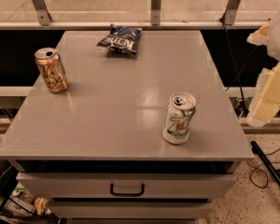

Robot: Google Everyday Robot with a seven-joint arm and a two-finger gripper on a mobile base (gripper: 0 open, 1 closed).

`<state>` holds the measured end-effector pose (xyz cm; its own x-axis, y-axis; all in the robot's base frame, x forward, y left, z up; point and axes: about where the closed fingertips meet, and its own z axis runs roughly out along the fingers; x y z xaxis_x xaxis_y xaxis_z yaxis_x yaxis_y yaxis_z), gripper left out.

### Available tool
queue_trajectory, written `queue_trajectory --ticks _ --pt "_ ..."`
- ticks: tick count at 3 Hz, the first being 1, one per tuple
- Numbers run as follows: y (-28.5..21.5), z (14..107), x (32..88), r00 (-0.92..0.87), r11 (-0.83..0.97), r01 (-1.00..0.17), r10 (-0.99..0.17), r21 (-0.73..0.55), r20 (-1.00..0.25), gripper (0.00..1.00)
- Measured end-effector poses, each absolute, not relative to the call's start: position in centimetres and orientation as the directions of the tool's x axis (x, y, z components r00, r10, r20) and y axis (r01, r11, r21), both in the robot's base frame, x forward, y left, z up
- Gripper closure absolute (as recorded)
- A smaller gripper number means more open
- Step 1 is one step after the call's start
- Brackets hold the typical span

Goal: Move 7up can near blue chip bag

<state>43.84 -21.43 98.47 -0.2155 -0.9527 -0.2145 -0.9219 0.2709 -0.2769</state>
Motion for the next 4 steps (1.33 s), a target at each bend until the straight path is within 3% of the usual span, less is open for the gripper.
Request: queue_trajectory --ticks 1,2,4 --pt "-21.4 98.5 43.8 -0.215 0.271 -0.922 -0.953 -0.277 -0.215 0.00" --pt "-21.2 98.2 43.8 -0.183 0.267 -0.923 -0.938 -0.276 -0.294 0.00" --pt "-20.6 94.8 44.7 -0.030 0.218 -0.942 -0.813 -0.256 -0.582 0.00"
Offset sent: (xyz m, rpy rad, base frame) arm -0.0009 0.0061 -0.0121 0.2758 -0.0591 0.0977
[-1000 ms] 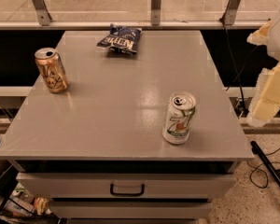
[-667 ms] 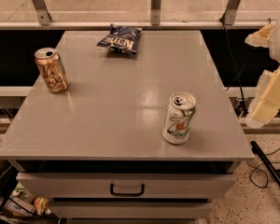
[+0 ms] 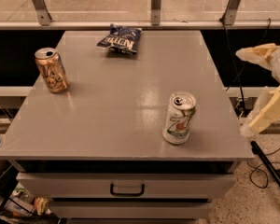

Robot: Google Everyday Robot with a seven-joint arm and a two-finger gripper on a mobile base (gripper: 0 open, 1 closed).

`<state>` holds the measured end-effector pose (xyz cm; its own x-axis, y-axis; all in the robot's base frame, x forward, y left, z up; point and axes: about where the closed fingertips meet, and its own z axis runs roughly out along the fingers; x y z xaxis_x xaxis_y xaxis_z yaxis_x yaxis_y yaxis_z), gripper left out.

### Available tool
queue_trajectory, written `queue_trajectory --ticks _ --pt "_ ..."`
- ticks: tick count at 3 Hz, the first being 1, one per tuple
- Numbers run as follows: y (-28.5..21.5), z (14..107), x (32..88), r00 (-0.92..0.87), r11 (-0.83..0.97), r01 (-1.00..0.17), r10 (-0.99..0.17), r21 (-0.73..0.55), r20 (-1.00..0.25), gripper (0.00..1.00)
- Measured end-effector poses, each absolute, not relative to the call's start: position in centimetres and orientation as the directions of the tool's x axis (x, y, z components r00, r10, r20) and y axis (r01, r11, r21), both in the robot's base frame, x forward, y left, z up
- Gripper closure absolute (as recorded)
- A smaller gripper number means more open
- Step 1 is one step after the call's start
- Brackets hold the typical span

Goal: Move 7up can near blue chip bag

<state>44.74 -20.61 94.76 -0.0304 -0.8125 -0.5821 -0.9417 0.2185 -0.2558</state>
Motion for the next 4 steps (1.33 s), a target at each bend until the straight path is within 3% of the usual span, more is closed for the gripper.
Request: queue_trajectory --ticks 2,4 --pt "-16.5 92.3 45.7 0.089 0.140 -0.970 -0.558 -0.199 -0.825 0.00" --pt "-14.3 91.7 45.0 0.113 0.125 -0.976 -0.399 -0.176 -0.910 0.00"
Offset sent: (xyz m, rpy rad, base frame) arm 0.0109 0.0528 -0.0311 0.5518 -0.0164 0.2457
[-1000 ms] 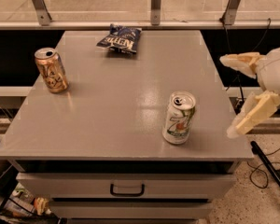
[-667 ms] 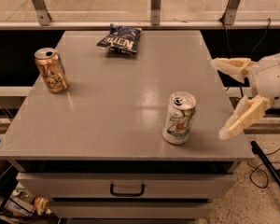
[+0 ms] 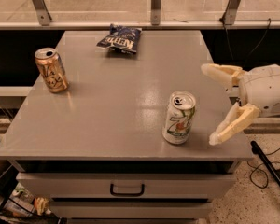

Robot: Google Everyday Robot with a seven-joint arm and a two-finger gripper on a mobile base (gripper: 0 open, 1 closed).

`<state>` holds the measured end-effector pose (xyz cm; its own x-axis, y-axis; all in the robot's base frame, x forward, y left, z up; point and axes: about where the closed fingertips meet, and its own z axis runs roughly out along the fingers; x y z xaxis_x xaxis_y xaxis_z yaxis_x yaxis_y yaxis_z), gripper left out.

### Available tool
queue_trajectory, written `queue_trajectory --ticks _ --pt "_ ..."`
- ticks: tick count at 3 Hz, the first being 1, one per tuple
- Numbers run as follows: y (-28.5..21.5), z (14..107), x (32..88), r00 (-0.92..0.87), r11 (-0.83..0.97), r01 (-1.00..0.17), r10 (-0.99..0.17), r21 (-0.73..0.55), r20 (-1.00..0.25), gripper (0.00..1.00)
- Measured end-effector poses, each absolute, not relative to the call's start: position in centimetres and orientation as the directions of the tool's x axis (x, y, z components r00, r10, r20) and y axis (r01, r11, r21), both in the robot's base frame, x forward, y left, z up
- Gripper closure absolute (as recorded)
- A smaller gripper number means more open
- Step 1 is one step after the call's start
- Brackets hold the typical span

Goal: Move 7up can near blue chip bag

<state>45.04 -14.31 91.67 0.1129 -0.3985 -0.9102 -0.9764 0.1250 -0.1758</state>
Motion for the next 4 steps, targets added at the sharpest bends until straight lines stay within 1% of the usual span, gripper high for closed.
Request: queue_trajectory --ticks 4 --pt "-11.9 89.0 44.8 0.057 0.114 -0.990 -0.258 -0.089 -0.964 0.00"
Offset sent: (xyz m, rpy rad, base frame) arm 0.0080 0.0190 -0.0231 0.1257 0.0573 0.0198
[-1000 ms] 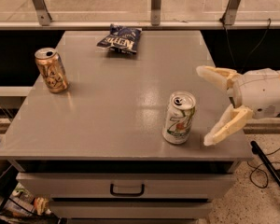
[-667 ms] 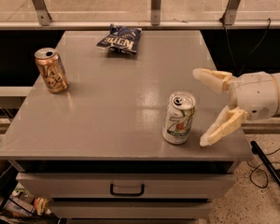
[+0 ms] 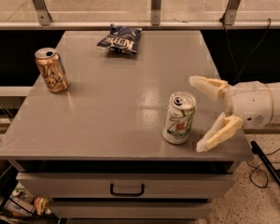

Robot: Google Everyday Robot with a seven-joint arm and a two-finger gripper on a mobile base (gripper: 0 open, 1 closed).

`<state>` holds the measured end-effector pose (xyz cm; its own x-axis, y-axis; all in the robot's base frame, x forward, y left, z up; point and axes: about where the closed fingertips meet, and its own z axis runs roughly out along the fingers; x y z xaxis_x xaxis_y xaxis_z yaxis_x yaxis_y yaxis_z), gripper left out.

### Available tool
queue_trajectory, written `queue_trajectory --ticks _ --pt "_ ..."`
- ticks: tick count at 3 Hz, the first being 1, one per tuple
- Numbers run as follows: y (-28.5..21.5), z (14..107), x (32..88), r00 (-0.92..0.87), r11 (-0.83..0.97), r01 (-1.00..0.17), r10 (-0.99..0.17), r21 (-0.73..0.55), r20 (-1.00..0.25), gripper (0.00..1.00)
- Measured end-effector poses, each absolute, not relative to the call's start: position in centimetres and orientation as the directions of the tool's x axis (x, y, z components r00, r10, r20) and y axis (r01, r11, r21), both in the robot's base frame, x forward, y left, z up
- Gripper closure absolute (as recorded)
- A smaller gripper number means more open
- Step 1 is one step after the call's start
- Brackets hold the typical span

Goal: Move 7up can near blue chip bag

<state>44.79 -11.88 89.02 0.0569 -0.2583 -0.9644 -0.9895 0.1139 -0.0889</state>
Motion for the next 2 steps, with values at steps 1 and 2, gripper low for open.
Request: queue_trajectory --ticks 1,2 --pt "-11.35 89.09 44.10 0.057 0.114 -0.990 -0.238 -0.086 -0.970 0.18" --pt "-11.16 89.15 44.09 0.059 0.110 -0.990 -0.239 -0.087 -0.969 0.42"
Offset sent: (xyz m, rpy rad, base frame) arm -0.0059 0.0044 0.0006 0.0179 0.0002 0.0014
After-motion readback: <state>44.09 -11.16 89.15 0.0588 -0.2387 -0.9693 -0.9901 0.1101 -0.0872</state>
